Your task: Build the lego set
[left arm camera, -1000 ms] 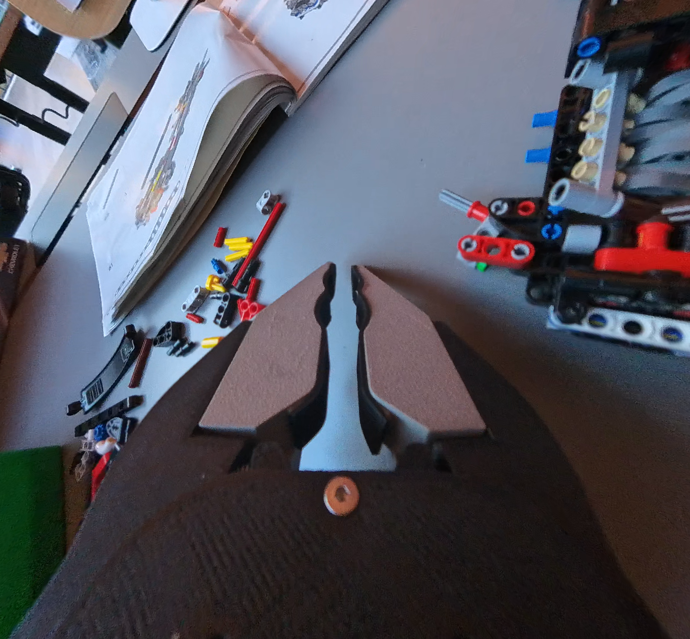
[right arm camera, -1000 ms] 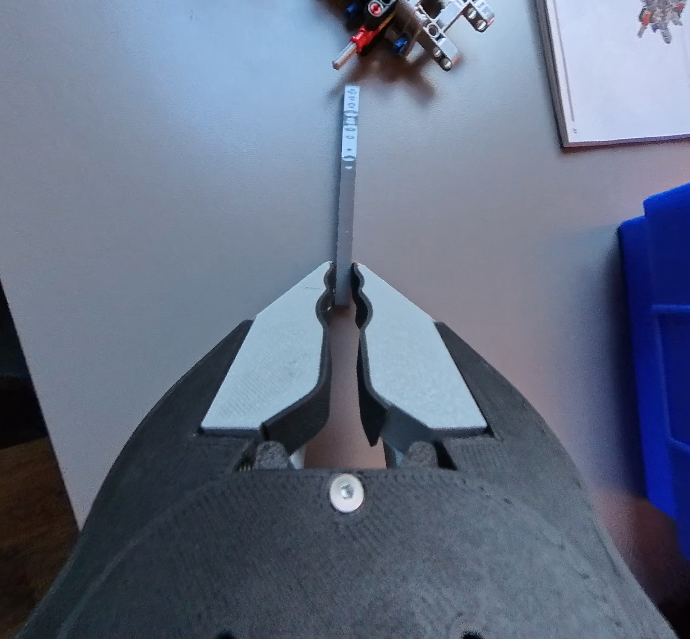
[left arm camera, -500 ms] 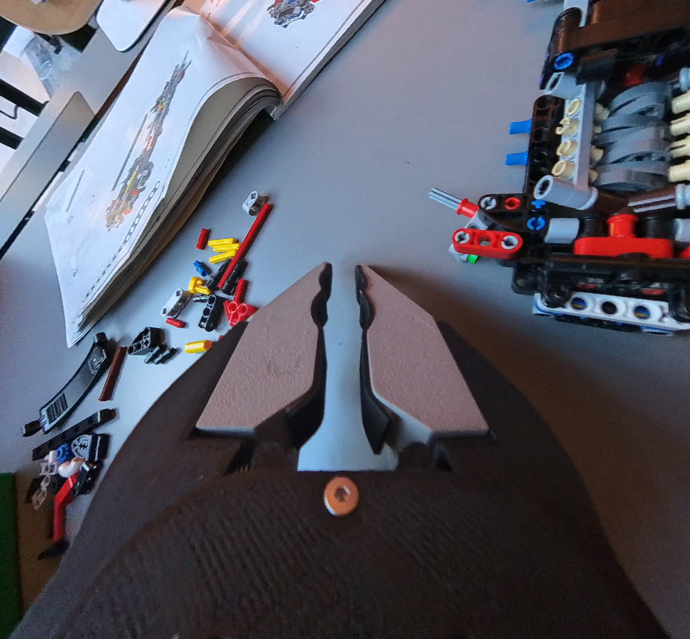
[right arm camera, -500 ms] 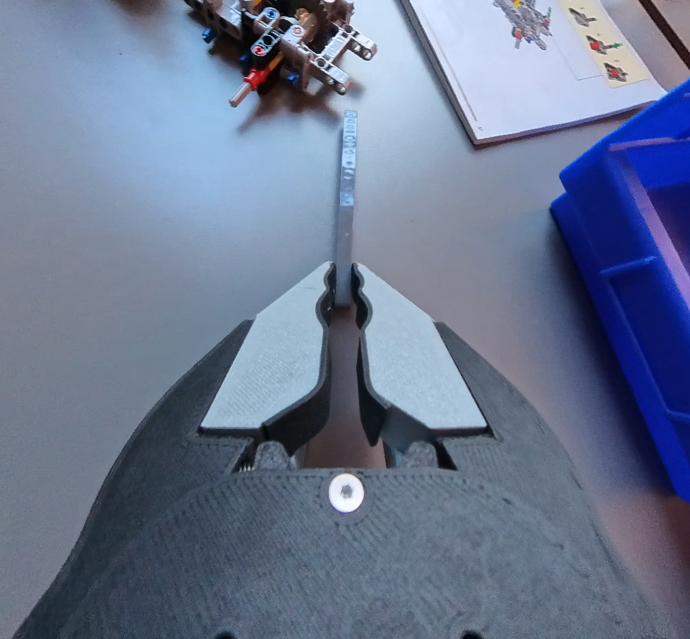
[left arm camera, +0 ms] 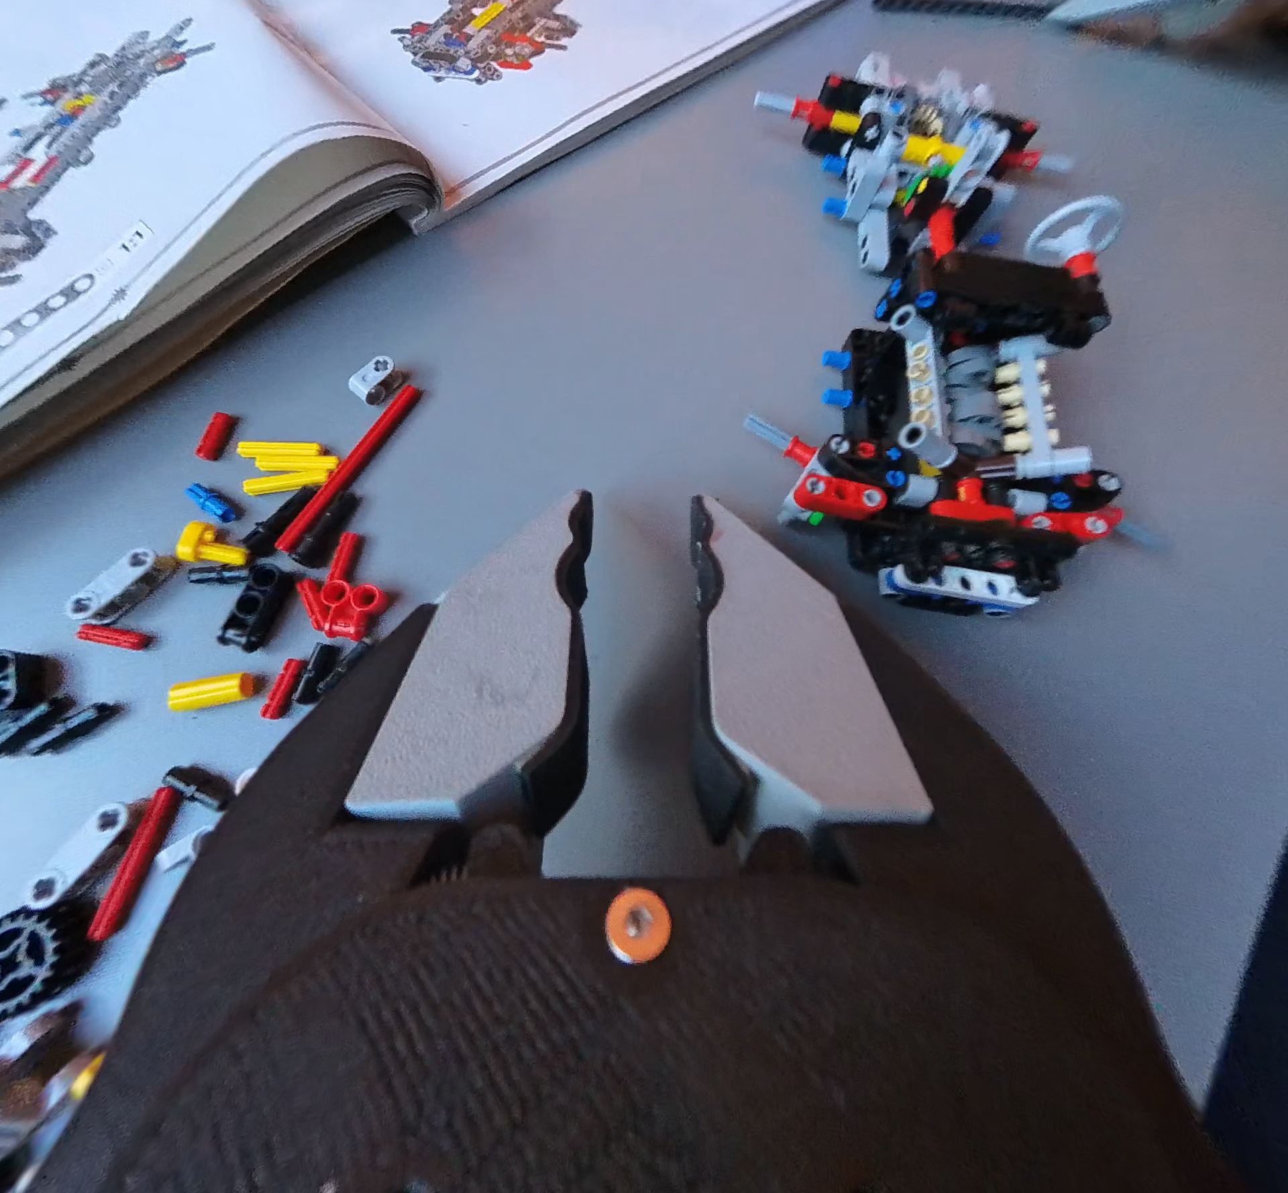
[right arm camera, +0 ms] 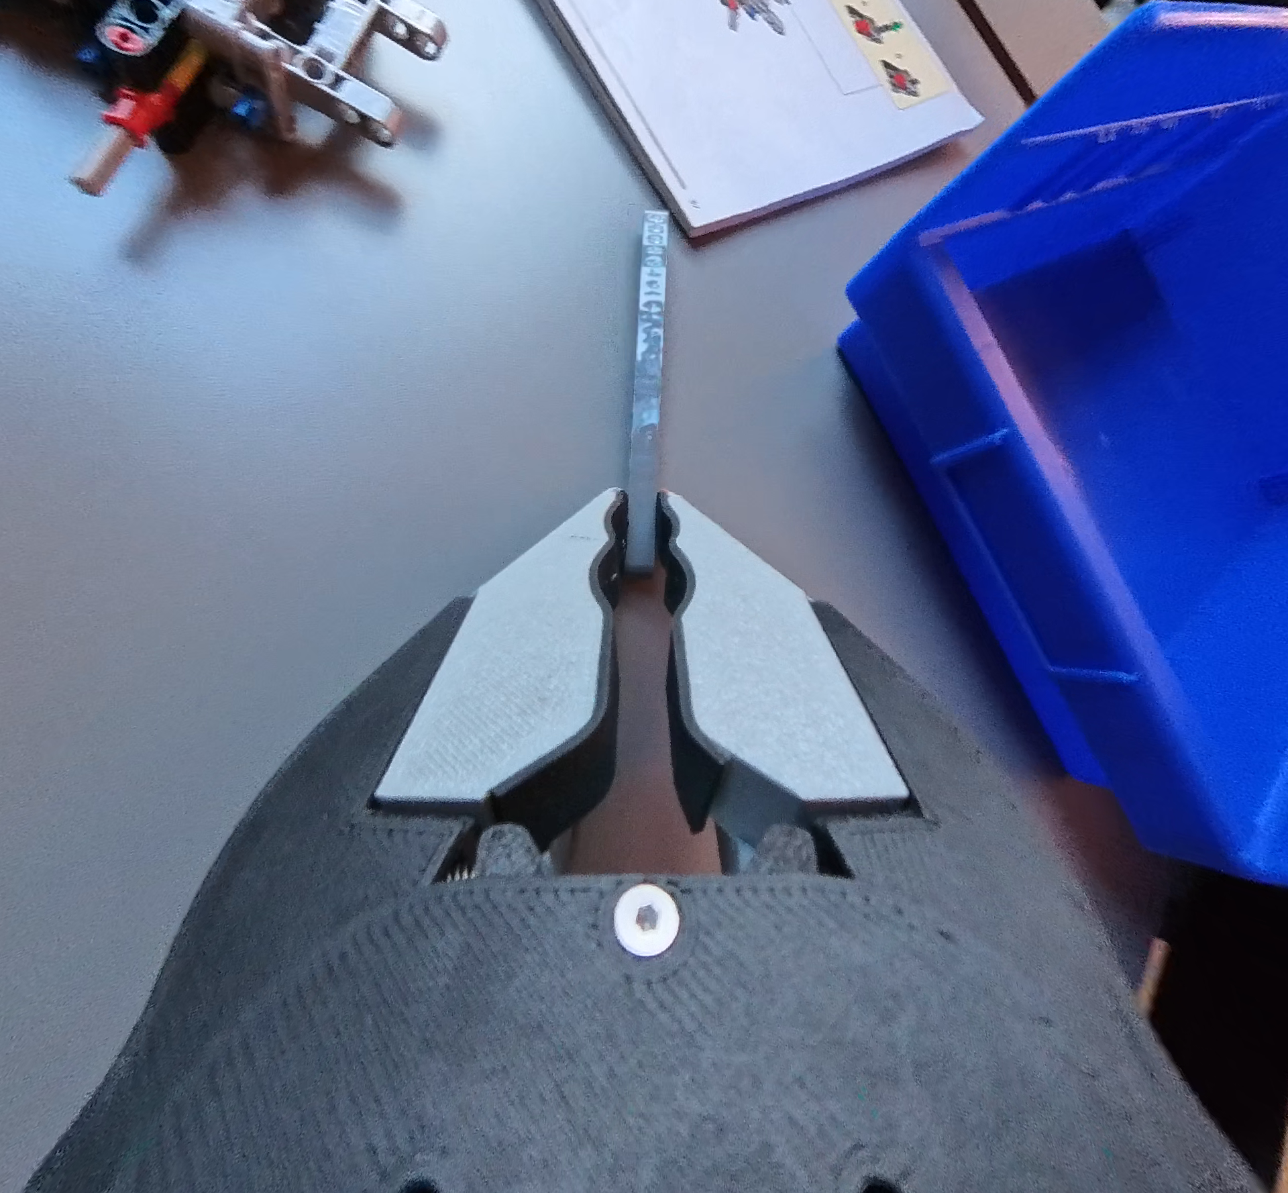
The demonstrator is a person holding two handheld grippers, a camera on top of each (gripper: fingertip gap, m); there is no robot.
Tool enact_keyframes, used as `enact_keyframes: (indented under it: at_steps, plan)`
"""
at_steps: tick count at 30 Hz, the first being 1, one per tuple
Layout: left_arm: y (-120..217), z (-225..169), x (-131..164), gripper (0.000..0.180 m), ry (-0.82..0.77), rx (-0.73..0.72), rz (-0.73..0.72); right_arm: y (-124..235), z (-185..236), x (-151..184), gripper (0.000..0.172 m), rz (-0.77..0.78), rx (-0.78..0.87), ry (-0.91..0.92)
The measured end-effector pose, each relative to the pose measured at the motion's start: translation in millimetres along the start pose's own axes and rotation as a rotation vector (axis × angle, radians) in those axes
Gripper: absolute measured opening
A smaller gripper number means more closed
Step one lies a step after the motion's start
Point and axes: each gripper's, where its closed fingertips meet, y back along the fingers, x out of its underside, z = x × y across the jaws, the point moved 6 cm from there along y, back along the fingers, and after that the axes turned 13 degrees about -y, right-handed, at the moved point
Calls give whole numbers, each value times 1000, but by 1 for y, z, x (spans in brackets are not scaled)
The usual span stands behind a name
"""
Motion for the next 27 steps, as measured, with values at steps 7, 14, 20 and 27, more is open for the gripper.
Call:
enact_keyframes:
  at_steps: [7,14,20,27]
  plan:
    - [1,-14,-3,27,-105,12,-10,-7,-12,-1,5,33,179,25]
    - [-4,-16,-3,22,-154,-2,24,-14,-13,-7,5,43,214,38]
    - [-3,-12,-4,21,-117,-2,4,-15,-9,-10,5,31,182,59]
    - [-5,-10,-5,18,-160,-46,8,-7,-5,-19,5,-64,96,29]
